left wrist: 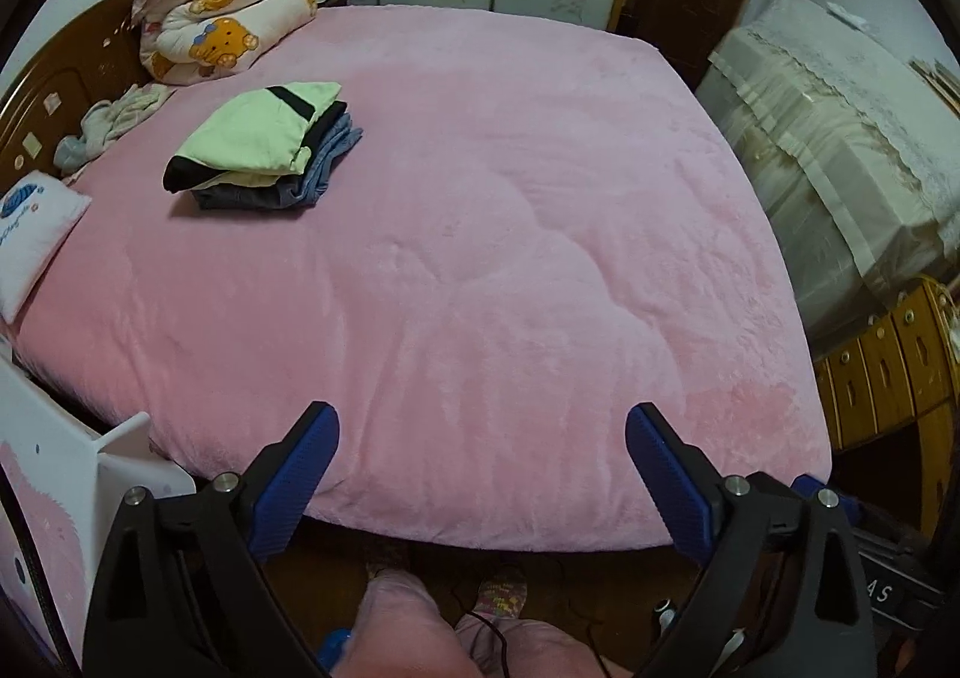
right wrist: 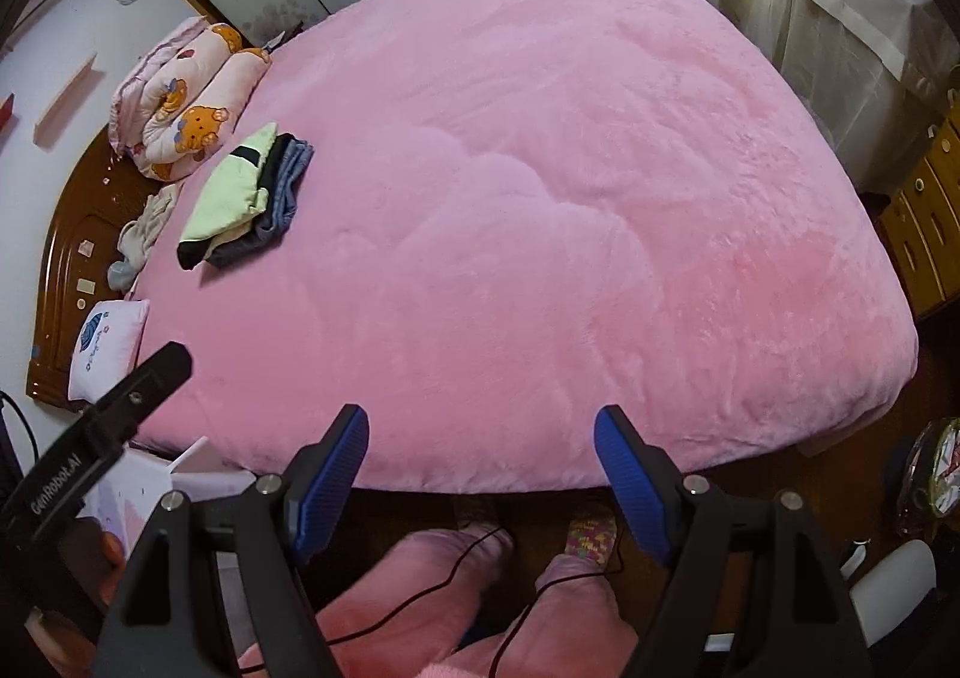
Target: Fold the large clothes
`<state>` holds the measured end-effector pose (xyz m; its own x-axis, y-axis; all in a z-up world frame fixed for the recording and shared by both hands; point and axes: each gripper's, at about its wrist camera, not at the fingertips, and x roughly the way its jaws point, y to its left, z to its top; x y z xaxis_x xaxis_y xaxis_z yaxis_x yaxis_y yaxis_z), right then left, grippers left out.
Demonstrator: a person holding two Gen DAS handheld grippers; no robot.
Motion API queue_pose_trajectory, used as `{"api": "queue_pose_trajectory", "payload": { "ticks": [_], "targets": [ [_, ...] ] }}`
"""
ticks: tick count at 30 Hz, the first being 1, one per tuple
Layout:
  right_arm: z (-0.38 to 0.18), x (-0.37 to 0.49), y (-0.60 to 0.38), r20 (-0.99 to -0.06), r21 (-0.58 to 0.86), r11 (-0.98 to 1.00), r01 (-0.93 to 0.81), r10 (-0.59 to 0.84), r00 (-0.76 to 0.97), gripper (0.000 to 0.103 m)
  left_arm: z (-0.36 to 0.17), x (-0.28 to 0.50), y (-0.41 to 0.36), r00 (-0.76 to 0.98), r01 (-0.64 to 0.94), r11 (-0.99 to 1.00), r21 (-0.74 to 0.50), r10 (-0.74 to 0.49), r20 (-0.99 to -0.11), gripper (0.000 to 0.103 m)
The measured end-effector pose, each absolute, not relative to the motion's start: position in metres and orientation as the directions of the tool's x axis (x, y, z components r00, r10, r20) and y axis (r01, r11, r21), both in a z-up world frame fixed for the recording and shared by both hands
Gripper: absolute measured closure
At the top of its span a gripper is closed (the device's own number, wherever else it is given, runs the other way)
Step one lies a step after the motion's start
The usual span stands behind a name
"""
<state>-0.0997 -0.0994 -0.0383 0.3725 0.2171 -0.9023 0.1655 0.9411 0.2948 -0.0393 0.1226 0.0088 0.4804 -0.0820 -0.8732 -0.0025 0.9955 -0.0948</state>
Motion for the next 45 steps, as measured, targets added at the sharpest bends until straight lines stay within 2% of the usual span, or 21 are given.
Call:
{"api": "queue_pose_trajectory", "payload": {
  "ticks": [7,9,12,16,21,45],
  "targets": [
    [-0.025,-0.113,-0.096,-0.917,0.219,0.951,0.217,0.125,0.379,0.023,0.004,-0.048,0.129,0.443,0.031,0.997,-0.077,-0.083,-0.893,0.007],
    [-0.021,-0.113,-0.091,-0.916,0.200,0.958,0.205,0.109,0.385,0.018,0.006,-0.048,0.130,0.452,0.037,0.996,-0.087,-0.094,-0.887,0.007],
    [-0.021,-0.108,-0.078,-0.929,0.162,0.974,0.158,0.097,0.356,0.018,0.007,-0.047,0.131,0.454,0.048,0.995,-0.092,-0.103,-0.885,0.007],
    [-0.016,-0.107,-0.070,-0.925,0.147,0.982,0.121,0.093,0.368,0.018,0.011,-0.047,0.133,0.463,0.059,0.992,-0.109,-0.124,-0.878,0.001],
    [-0.006,-0.109,-0.071,-0.906,0.135,0.984,0.119,0.074,0.418,0.007,0.015,-0.049,0.133,0.486,0.047,0.996,-0.071,-0.085,-0.870,0.001],
    [0.017,-0.108,-0.068,-0.851,0.137,0.988,0.073,0.080,0.519,0.006,0.025,-0.051,0.122,0.525,0.076,0.997,-0.014,-0.052,-0.850,0.001]
  ]
}}
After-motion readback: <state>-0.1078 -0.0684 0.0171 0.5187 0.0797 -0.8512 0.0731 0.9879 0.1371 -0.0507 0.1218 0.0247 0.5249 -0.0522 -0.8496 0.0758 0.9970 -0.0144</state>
